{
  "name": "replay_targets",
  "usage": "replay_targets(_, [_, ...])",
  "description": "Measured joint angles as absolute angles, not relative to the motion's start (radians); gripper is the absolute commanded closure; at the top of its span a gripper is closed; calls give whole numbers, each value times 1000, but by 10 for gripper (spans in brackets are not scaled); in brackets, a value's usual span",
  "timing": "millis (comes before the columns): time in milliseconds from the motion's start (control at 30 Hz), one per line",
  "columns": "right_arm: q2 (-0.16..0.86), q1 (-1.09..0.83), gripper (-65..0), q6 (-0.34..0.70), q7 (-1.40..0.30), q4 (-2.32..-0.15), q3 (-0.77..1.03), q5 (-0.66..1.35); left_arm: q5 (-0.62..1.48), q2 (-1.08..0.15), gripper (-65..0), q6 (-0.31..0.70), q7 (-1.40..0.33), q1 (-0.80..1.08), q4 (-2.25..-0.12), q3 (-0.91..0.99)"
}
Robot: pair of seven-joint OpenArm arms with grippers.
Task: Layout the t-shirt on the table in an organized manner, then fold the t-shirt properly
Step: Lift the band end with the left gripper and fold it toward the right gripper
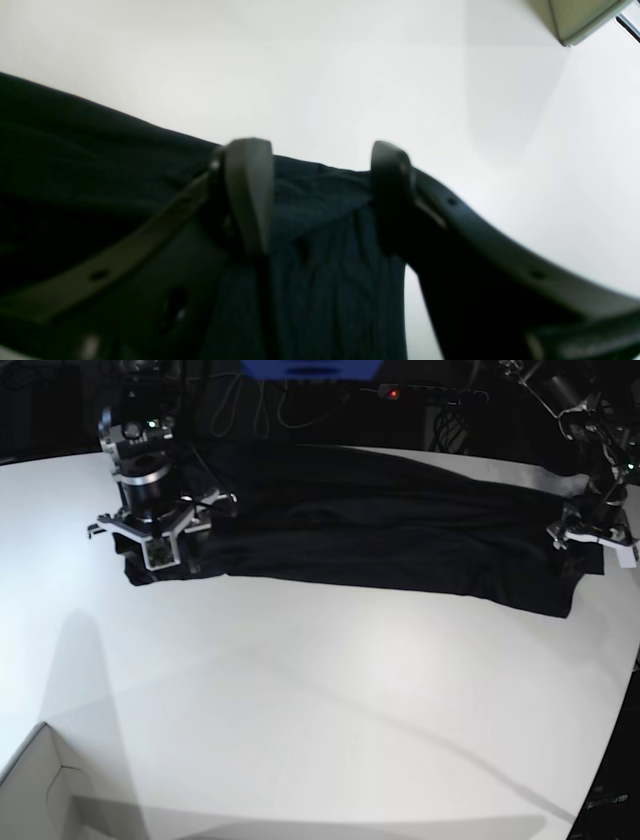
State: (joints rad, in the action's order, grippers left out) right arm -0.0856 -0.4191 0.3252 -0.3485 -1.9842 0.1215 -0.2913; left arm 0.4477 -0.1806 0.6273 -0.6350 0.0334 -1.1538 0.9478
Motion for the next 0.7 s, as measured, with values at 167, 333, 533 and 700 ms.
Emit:
replay_targets(167, [-86, -419, -317, 325, -348, -1984, 121, -291, 441, -182, -182, 625, -654, 36, -1150, 947])
replay_targets(333, [-86, -419, -316, 325, -348, -1984, 121, -291, 439, -180, -20, 625, -664, 36, -1147, 946])
replay_targets(533, [-86, -419, -317, 325, -348, -1984, 151, -291, 402, -165, -2, 612, -731, 44, -1243, 947])
replay_targets(700, [-84, -413, -318, 326, -352, -1983, 200, -291, 399, -159, -2, 611, -744, 52, -1429, 948])
